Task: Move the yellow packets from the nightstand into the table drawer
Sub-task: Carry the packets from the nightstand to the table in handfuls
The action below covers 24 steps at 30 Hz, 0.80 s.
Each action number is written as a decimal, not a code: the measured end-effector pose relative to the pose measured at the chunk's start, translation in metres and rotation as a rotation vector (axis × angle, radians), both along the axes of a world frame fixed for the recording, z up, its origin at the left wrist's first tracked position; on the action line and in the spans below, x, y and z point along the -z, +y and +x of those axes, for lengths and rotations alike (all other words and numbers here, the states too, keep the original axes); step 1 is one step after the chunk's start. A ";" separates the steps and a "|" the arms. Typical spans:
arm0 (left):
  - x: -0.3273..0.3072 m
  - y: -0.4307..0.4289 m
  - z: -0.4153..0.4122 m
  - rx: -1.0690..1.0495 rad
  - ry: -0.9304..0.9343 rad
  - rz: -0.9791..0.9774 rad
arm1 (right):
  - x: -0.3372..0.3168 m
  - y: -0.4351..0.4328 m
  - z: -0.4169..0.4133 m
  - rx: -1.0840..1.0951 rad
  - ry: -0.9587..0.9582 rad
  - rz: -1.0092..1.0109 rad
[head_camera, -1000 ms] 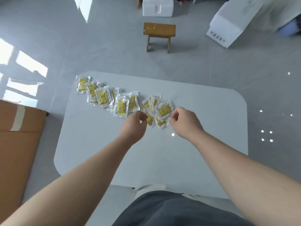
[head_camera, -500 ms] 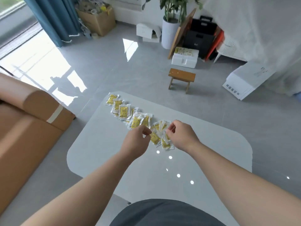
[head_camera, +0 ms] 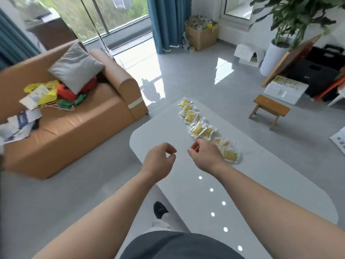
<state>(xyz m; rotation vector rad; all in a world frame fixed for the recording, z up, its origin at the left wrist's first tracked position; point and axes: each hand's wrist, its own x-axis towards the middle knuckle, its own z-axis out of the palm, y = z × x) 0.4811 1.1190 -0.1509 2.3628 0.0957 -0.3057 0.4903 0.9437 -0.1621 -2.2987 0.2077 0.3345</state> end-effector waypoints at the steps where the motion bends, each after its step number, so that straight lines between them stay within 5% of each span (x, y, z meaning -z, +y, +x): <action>1: -0.003 0.014 -0.015 -0.045 0.001 -0.001 | -0.003 0.014 -0.007 -0.048 -0.004 0.005; 13: -0.003 0.198 -0.200 -0.565 -0.020 -0.013 | -0.023 0.222 -0.100 -0.596 -0.064 -0.081; 24: 0.026 0.358 -0.462 -1.052 0.042 -0.047 | -0.008 0.458 -0.304 -1.104 -0.024 -0.099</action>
